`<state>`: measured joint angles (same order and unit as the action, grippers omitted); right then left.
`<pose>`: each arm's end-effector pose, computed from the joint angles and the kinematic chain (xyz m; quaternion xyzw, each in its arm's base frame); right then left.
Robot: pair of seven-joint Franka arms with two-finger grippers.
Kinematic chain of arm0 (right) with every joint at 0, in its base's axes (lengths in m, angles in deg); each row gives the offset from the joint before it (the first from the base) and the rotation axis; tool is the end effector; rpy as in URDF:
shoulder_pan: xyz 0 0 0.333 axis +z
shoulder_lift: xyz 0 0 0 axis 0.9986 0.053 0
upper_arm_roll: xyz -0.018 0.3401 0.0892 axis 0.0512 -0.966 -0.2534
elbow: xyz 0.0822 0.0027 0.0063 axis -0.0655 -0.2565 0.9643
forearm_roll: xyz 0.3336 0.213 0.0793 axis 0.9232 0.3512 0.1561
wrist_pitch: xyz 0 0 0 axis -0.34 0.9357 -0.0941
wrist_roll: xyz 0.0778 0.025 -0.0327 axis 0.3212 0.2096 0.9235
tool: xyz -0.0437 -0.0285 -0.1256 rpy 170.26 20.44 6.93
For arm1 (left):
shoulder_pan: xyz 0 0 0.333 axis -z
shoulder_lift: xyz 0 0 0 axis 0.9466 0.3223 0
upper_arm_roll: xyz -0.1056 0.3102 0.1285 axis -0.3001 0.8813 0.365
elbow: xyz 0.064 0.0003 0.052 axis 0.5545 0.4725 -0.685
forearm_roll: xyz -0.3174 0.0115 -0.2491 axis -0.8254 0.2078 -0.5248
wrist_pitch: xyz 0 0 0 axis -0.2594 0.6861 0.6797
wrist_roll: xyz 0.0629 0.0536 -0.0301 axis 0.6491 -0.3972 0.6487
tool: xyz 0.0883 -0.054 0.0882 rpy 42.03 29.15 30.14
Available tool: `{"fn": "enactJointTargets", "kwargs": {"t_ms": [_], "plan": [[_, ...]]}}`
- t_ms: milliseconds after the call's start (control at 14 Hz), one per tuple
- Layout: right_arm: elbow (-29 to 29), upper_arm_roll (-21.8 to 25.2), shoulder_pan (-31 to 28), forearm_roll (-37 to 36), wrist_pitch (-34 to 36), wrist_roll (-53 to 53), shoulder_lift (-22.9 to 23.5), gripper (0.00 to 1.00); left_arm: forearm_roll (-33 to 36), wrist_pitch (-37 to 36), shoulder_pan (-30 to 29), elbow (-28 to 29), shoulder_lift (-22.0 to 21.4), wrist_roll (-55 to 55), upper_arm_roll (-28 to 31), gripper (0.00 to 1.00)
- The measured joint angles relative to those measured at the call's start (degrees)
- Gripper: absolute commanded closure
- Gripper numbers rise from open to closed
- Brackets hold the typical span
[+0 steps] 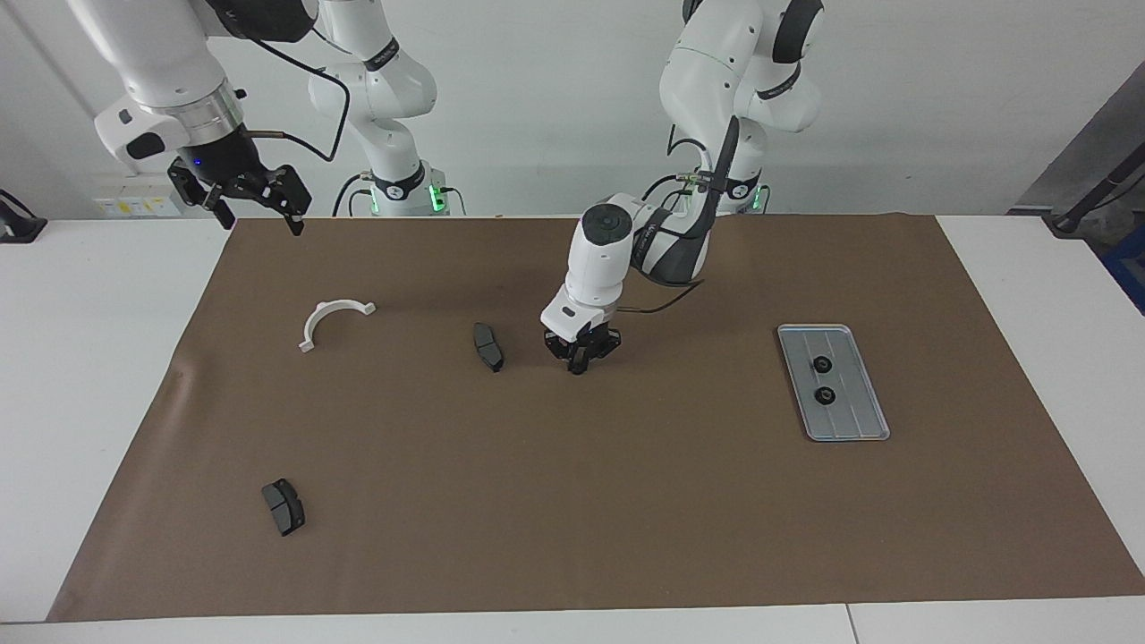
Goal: Pick bearing gear from pile to tray
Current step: 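Carry the bearing with the left gripper onto the tray and release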
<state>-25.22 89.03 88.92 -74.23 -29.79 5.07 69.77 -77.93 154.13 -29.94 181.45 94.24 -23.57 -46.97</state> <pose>0.5278 -0.0216 0.6335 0.9980 -0.0589 -0.0124 0.0165 0.5147 -0.4482 0.2932 0.9979 -0.0097 0.0288 0.0573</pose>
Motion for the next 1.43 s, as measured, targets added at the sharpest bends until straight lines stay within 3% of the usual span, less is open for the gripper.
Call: {"fn": "enactJointTargets", "kwargs": {"t_ms": [357,500,714,929,1214,1429], "plan": [[0.0,0.0,0.0,0.8,0.0,-2.0,0.0,0.00,0.0,-0.9,-0.2,-0.9,0.0,0.0,0.3,0.87],[0.0,0.0,0.1,1.1,0.2,-2.2,-0.1,0.00,0.0,-5.9,-2.2,-5.4,-0.1,-0.2,1.2,0.86],[0.0,0.0,0.1,1.1,0.2,-2.2,-0.1,0.00,0.0,-12.4,-11.2,-10.7,-1.4,2.0,1.6,0.82],[0.0,-0.1,0.2,1.1,0.2,-2.2,-0.1,0.00,0.0,-17.3,-21.6,-11.1,-4.2,9.3,1.7,0.82],[0.0,-0.1,0.2,1.1,0.0,-2.2,-0.1,0.00,0.0,-19.4,-32.4,-6.7,-6.4,23.6,1.7,0.82],[0.0,-0.1,0.2,1.1,0.0,-2.2,-0.1,0.00,0.0,-13.7,-39.5,1.4,-8.5,35.7,1.7,0.79]]}}
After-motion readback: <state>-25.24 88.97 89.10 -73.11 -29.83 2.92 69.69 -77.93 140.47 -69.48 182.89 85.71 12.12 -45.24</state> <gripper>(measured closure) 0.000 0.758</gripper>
